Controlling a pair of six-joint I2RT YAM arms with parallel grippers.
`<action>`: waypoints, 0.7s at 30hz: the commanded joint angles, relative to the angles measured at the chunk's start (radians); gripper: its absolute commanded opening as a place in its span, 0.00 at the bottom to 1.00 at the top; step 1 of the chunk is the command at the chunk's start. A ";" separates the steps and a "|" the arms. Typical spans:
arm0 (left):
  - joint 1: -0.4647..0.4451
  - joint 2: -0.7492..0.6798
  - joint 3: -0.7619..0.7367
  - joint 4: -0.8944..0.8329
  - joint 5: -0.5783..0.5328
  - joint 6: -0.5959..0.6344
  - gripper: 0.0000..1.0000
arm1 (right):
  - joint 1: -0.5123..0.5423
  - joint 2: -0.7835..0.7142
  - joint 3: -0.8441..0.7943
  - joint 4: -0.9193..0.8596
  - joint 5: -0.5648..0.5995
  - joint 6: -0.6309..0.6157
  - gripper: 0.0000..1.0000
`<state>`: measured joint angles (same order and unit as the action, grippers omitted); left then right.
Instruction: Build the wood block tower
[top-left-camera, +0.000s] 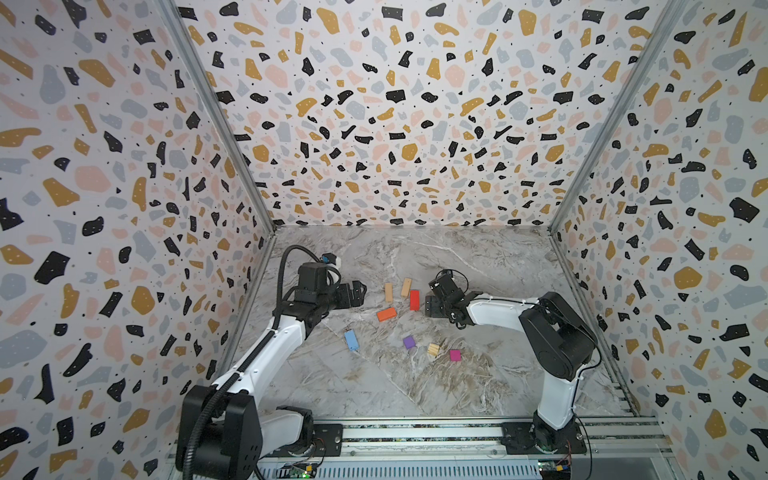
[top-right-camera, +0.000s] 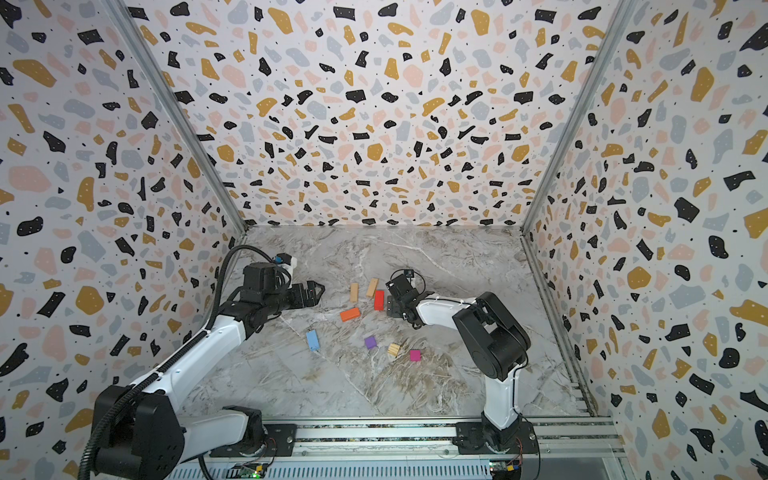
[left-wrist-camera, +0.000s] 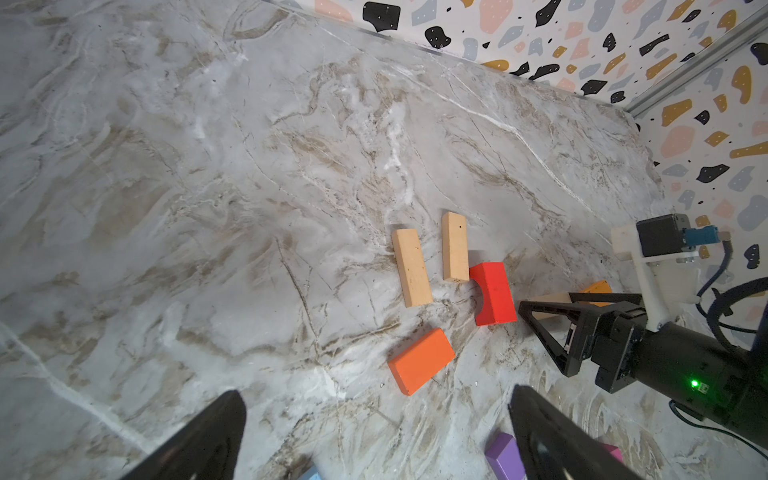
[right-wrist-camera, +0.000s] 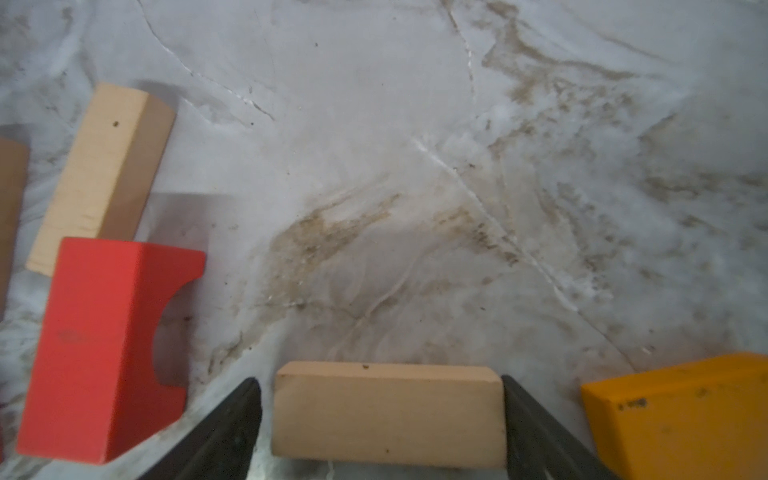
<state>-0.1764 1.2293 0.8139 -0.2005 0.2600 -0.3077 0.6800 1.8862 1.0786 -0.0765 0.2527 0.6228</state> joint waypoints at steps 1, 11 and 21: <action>0.003 0.003 -0.002 0.022 0.026 0.003 1.00 | 0.006 -0.007 -0.014 -0.071 -0.036 0.011 0.90; 0.002 0.023 -0.001 0.027 0.068 0.003 0.97 | 0.005 -0.077 -0.017 -0.067 -0.014 -0.050 0.95; 0.002 0.022 -0.001 0.028 0.075 0.004 0.97 | 0.006 -0.132 0.015 -0.099 0.004 -0.132 0.95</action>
<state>-0.1768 1.2499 0.8139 -0.2001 0.3168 -0.3073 0.6811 1.8046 1.0657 -0.1345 0.2405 0.5404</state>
